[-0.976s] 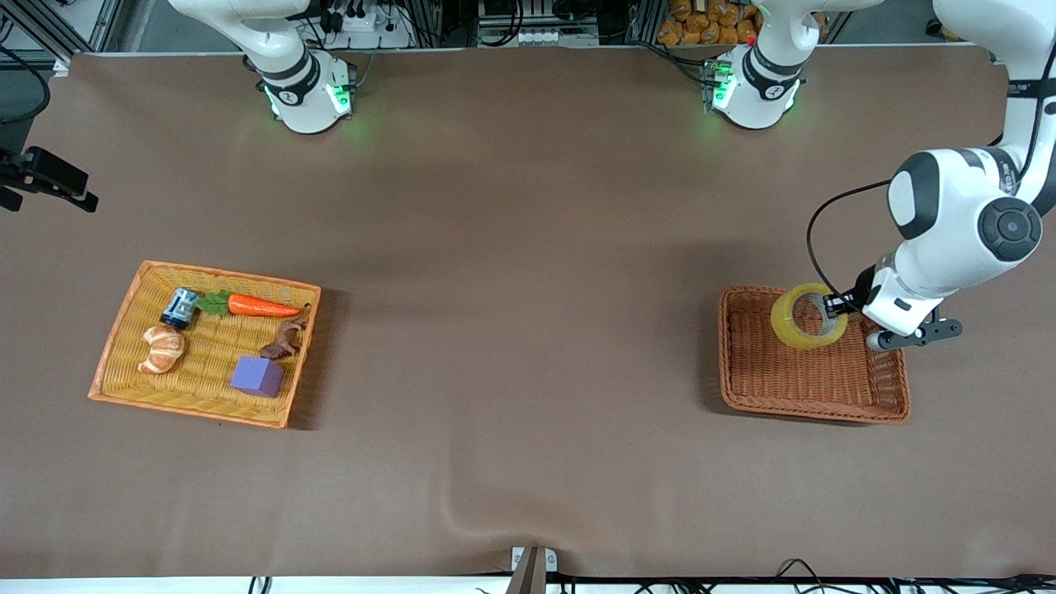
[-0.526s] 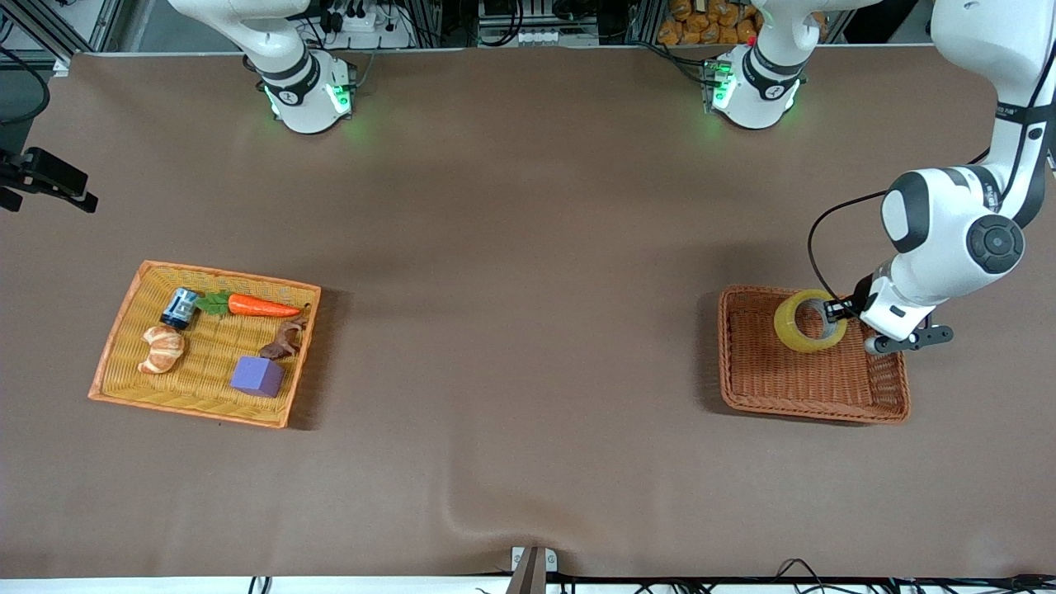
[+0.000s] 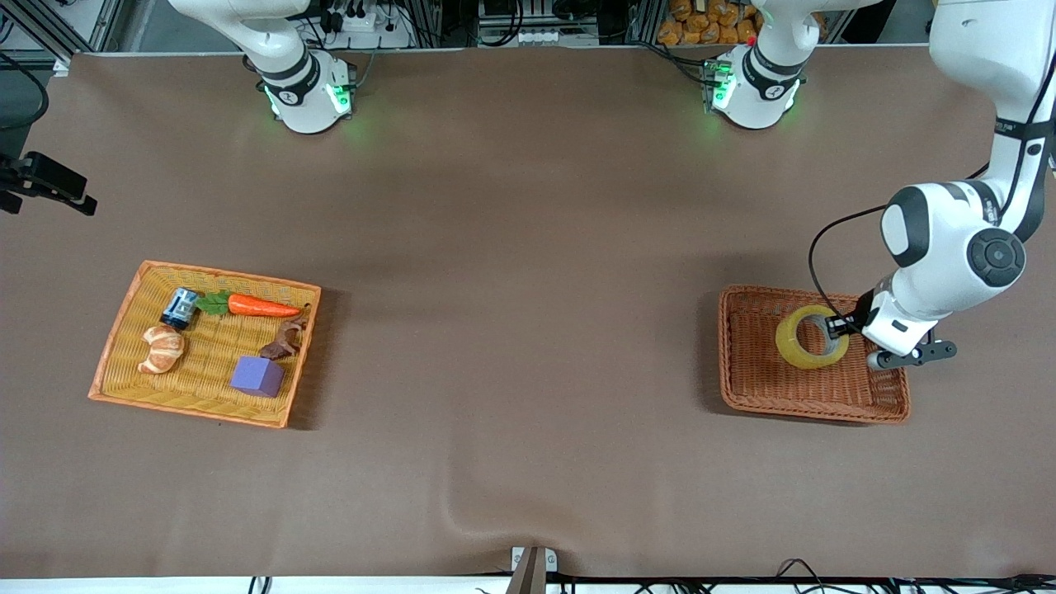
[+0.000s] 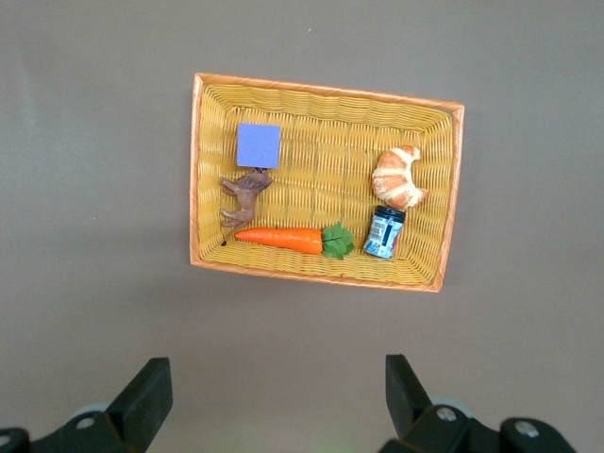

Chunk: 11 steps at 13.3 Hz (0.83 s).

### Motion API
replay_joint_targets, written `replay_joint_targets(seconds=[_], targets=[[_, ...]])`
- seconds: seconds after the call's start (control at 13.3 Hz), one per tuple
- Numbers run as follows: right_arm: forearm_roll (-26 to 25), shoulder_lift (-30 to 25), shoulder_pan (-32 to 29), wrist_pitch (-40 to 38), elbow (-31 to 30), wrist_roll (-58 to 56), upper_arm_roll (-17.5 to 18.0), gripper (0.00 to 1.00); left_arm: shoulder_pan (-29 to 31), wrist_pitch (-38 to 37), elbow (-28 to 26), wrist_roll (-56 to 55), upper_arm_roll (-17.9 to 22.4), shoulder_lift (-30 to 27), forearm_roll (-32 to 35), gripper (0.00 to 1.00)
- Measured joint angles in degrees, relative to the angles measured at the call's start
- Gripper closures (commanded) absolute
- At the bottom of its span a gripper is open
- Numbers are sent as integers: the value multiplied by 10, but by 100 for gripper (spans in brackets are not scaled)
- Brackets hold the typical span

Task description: Transfer tape with both arms

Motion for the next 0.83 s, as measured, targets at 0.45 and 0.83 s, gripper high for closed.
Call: replay_joint_targets(seconds=[0.45,0.83], targets=[[0,1,-1,0,0,0,1,0,-1,24,25,2,-3,28,0,0],[0,5,-1,0,0,0,1,0,4,19,55,94,2,-44,0,0]])
